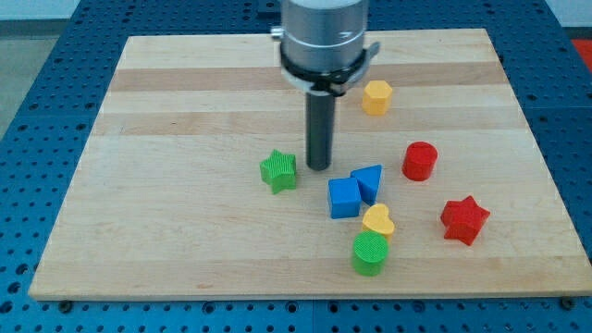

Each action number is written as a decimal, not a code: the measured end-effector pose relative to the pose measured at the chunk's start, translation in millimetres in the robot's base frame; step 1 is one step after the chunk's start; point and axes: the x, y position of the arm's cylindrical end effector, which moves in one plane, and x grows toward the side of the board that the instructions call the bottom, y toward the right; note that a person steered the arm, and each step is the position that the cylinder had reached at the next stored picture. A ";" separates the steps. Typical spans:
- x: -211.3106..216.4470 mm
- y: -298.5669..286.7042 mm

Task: Point your arm to the blue triangle

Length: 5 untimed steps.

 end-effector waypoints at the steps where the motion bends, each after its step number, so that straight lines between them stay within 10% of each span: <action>1: 10.7 -40.6; 3: 16.5 -80.4; 5: -37.5 11.0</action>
